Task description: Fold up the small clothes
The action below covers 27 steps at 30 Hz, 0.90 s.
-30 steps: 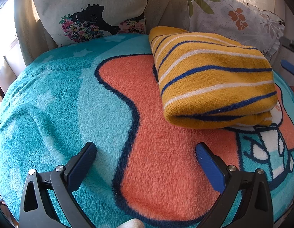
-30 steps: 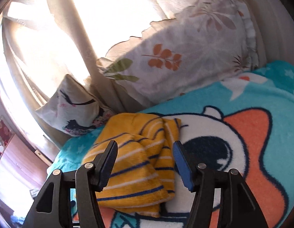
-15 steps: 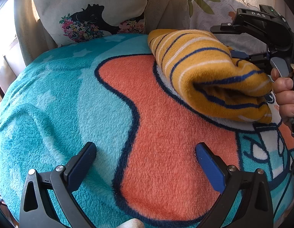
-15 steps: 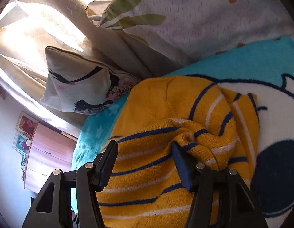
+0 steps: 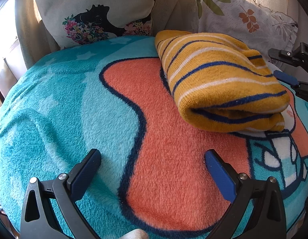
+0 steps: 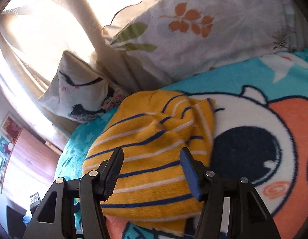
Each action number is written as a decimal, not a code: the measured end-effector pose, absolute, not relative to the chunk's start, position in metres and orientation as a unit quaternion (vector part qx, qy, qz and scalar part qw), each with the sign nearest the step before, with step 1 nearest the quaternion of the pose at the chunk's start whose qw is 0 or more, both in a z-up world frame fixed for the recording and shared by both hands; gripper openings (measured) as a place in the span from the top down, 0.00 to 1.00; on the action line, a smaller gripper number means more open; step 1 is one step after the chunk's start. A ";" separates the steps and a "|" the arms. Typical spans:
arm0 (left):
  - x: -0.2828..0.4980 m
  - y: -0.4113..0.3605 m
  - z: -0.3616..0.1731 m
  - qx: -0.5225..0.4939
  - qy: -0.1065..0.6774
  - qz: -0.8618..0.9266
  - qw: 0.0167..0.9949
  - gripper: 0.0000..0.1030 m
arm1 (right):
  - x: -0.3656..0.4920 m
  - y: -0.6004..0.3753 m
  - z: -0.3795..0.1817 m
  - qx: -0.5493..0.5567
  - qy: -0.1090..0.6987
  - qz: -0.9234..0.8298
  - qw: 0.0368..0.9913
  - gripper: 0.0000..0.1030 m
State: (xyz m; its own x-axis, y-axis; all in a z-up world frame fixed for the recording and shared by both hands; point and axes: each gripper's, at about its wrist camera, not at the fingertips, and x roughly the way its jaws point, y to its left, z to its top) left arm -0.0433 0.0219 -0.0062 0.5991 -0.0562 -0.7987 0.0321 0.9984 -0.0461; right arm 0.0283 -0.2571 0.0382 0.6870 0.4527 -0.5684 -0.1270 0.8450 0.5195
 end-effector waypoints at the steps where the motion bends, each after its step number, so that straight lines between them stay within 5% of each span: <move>1: -0.044 0.022 -0.005 -0.014 0.444 -0.023 0.896 0.00 | 0.024 -0.263 0.042 0.223 0.353 0.150 0.896 0.39; 12: -0.081 0.019 0.037 -0.010 0.387 0.016 0.922 0.00 | -0.068 -0.222 0.049 0.054 0.314 0.098 0.943 0.36; 27: -0.095 -0.008 0.040 -0.016 0.411 -0.050 0.910 0.00 | -0.101 -0.220 0.035 0.038 0.315 0.042 0.947 0.33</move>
